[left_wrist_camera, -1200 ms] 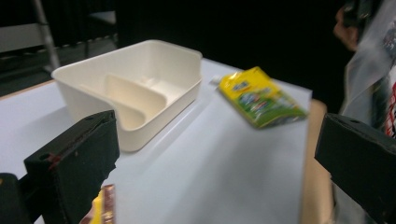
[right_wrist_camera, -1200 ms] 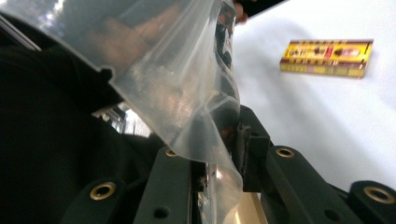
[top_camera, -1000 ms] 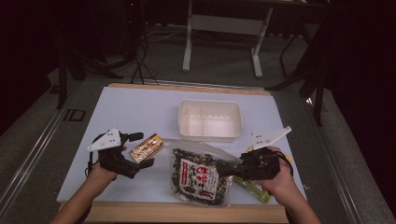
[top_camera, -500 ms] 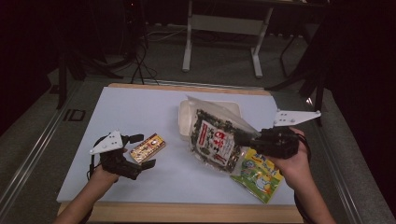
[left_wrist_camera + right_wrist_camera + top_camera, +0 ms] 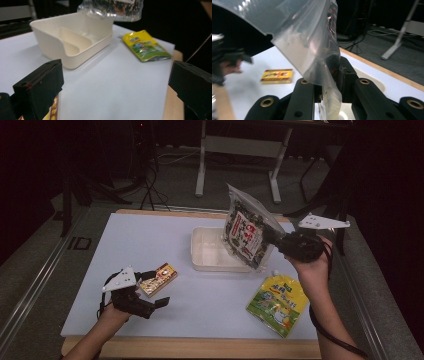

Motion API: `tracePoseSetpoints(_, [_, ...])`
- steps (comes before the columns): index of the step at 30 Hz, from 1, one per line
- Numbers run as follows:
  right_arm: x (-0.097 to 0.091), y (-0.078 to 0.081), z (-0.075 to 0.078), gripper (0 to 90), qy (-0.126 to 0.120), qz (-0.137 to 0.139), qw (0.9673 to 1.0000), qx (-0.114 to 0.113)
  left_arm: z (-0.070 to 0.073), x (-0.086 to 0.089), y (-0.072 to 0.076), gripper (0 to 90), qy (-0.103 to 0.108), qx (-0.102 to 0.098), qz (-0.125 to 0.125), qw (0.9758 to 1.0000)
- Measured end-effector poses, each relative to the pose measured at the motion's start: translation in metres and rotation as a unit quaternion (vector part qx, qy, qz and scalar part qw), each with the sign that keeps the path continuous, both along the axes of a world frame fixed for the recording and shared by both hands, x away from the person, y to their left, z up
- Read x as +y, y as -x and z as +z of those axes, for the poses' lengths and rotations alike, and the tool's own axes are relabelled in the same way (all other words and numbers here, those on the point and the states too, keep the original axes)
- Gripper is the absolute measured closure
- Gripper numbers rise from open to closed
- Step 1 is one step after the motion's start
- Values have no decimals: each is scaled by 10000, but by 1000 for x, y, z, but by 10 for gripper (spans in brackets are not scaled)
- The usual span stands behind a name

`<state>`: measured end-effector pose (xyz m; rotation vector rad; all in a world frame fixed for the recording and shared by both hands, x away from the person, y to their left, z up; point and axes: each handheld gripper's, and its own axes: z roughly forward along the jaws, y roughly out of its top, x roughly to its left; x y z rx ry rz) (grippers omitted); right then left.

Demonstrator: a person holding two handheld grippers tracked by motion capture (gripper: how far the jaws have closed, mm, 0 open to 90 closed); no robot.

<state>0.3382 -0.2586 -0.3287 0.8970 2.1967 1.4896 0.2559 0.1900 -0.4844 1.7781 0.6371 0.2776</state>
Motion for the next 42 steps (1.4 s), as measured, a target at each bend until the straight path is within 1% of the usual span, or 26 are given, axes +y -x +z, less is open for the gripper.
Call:
tracePoseSetpoints(2, [0,-8,-4,777,1,-101,9999,-12,-3,-1,1,1,-71,-11,90,9999])
tracePoseSetpoints(5, [1,-20,-11,777,-10,-205,9998,18,-8,0,2,1,-87,68,148,9998])
tracePoseSetpoints(6, [2,-24,-14,777,-48,-228,9997,50,-8,1,2,1,-67,72,171,9998])
tracePoseSetpoints(7, [3,-28,-17,777,-44,-211,9997,64,-9,1,2,1,-85,73,199,9997])
tracePoseSetpoints(8, [4,-31,-19,777,-45,-217,9997,84,-9,2,2,1,-61,69,254,9996])
tracePoseSetpoints(9, [6,-34,-22,777,-30,-239,9997,82,-9,3,2,1,-25,49,308,9995])
tracePoseSetpoints(11, [10,-39,-27,777,54,-277,9996,45,-9,4,2,1,-33,43,341,9994])
tracePoseSetpoints(13, [13,-44,-33,777,114,-238,9997,11,-10,5,2,1,-32,28,362,9993])
tracePoseSetpoints(15, [15,-50,-40,777,108,-234,9997,53,-10,6,2,1,-11,40,380,9993])
tracePoseSetpoints(16, [16,-53,-43,777,172,-240,9995,55,-10,6,2,1,-11,40,380,9993])
tracePoseSetpoints(17, [16,-53,-43,777,172,-240,9995,55,-10,6,1,1,11,51,387,9992])
tracePoseSetpoints(18, [18,-58,-49,777,217,-315,9992,80,-11,7,1,1,34,81,388,9992])
tracePoseSetpoints(21, [19,-62,-57,777,218,-296,9993,66,-12,7,0,1,45,69,390,9992])
tracePoseSetpoints(23, [20,-64,-59,777,193,-263,9995,52,-12,7,0,2,45,69,390,9992])
tracePoseSetpoints(24, [20,-64,-59,777,193,-263,9995,52,-13,7,-1,2,11,72,399,9992])
tracePoseSetpoints(25, [21,-67,-62,777,176,-214,9996,-3,-13,7,-1,2,9,67,387,9992])
tracePoseSetpoints(26, [21,-68,-62,777,136,-206,9997,1,-13,7,-1,1,2,75,388,9992])
tracePoseSetpoints(29, [21,-71,-64,777,120,-190,9997,4,-13,6,0,1,-18,67,392,9992])
tracePoseSetpoints(30, [20,-74,-68,777,41,-196,9998,23,-13,6,0,1,-39,45,400,9992])
tracePoseSetpoints(31, [19,-74,-68,777,29,-209,9998,18,-14,6,0,2,-22,55,391,9992])
tracePoseSetpoints(33, [19,-76,-72,777,3,-203,9998,49,-14,6,-1,1,-63,49,393,9992])
tracePoseSetpoints(36, [20,-79,-77,777,-38,-222,9997,98,-16,6,-1,2,-69,81,387,9992])
tracePoseSetpoints(38, [21,-81,-80,777,-23,-238,9996,142,-17,7,-1,1,-43,102,384,9992])
tracePoseSetpoints(40, [22,-83,-85,777,47,-227,9996,171,-17,7,-1,2,-53,93,393,9992])
tracePoseSetpoints(41, [23,-85,-88,777,94,-232,9995,210,-17,7,-1,1,-53,93,393,9992])
tracePoseSetpoints(42, [24,-86,-94,776,86,-239,9994,243,-17,7,-1,2,-47,103,390,9992])
